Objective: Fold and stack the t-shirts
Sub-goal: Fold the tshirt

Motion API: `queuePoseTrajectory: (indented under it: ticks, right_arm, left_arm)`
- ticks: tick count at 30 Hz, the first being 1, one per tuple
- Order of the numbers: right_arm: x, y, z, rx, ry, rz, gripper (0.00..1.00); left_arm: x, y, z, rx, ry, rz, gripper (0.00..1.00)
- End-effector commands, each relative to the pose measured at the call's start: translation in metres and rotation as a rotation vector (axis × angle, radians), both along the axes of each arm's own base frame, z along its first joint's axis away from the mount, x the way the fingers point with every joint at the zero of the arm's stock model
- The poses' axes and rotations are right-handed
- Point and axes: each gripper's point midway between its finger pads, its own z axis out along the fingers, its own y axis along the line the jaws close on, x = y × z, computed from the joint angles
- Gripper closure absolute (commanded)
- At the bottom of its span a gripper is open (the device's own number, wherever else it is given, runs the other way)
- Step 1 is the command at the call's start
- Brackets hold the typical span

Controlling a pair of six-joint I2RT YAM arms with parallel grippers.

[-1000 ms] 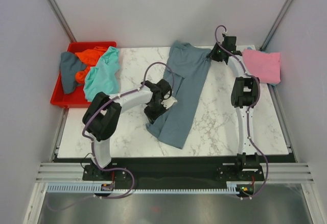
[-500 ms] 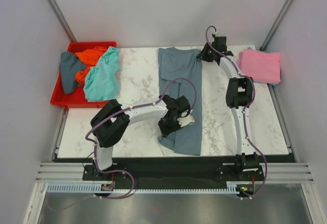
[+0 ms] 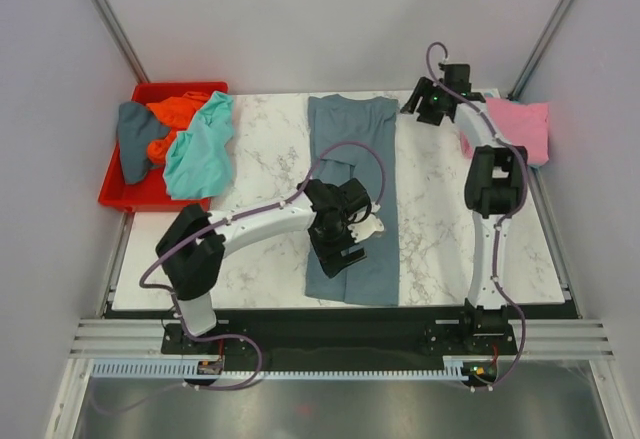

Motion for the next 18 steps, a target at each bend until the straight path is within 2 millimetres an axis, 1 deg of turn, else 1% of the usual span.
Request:
queuePoseTrajectory:
  ticks: [1, 2, 3, 4, 5, 6, 7, 8, 9, 10, 11, 12, 13, 14, 15, 16, 17, 18]
  right_arm:
    - [-0.035, -0.034, 0.093, 0.018, -0.073, -0.052, 0.31]
    - [-0.063, -0.038, 0.093, 0.038, -0.029, -0.058, 0.31]
    - [-0.083, -0.030, 0.093, 0.092, 0.012, -0.036, 0.31]
    - [-0.101, -0.028, 0.090, 0.119, 0.050, -0.037, 0.31]
    - [-0.136, -0.024, 0.081, 0.158, 0.116, -0.043, 0.31]
    - [-0.157, -0.016, 0.078, 0.223, 0.166, -0.045, 0.31]
    - [-0.177, -0.012, 0.073, 0.257, 0.206, -0.050, 0.32]
    - [-0.216, -0.005, 0.059, 0.293, 0.276, -0.058, 0.32]
    - [-0.236, 0.004, 0.057, 0.343, 0.301, -0.038, 0.33]
    - [-0.253, 0.009, 0.052, 0.387, 0.341, -0.057, 0.33]
    - [-0.285, 0.016, 0.040, 0.414, 0.373, -0.063, 0.34]
    - [-0.300, 0.021, 0.037, 0.438, 0.392, -0.059, 0.35]
    - [-0.326, 0.028, 0.028, 0.446, 0.414, -0.040, 0.35]
    - [-0.337, 0.029, 0.024, 0.436, 0.416, -0.032, 0.36]
    - [-0.347, 0.030, 0.020, 0.428, 0.419, -0.028, 0.36]
    - [-0.357, 0.031, 0.015, 0.421, 0.429, -0.030, 0.36]
    - [-0.378, 0.035, 0.005, 0.423, 0.456, -0.029, 0.36]
    - [-0.388, 0.037, 0.000, 0.427, 0.472, -0.027, 0.37]
  left_arm:
    - [0.008, 0.001, 0.039, -0.087, -0.080, 0.019, 0.14]
    - [0.009, 0.005, 0.039, -0.085, -0.080, 0.028, 0.14]
    - [0.016, 0.010, 0.041, -0.089, -0.085, 0.055, 0.14]
    - [0.022, 0.014, 0.044, -0.096, -0.091, 0.075, 0.14]
    - [0.029, 0.017, 0.046, -0.101, -0.096, 0.097, 0.14]
    - [0.058, 0.016, 0.052, -0.145, -0.163, 0.191, 0.14]
    - [0.061, 0.015, 0.056, -0.176, -0.118, 0.366, 0.16]
    - [0.068, 0.017, 0.063, -0.209, -0.116, 0.419, 0.17]
    - [0.076, 0.023, 0.067, -0.241, -0.084, 0.499, 0.18]
    - [0.081, 0.030, 0.068, -0.242, -0.088, 0.522, 0.18]
    - [0.082, 0.040, 0.064, -0.233, -0.084, 0.546, 0.18]
    - [0.087, 0.051, 0.065, -0.233, -0.089, 0.581, 0.18]
    - [0.084, 0.060, 0.057, -0.212, -0.077, 0.599, 0.18]
    - [0.082, 0.069, 0.053, -0.201, -0.070, 0.616, 0.18]
    - [0.080, 0.081, 0.055, -0.206, -0.078, 0.643, 0.18]
    - [0.074, 0.089, 0.050, -0.192, -0.068, 0.655, 0.18]
    - [0.052, 0.023, 0.071, -0.470, 0.294, 0.924, 0.31]
    - [0.042, 0.017, 0.077, -0.499, 0.357, 0.925, 0.32]
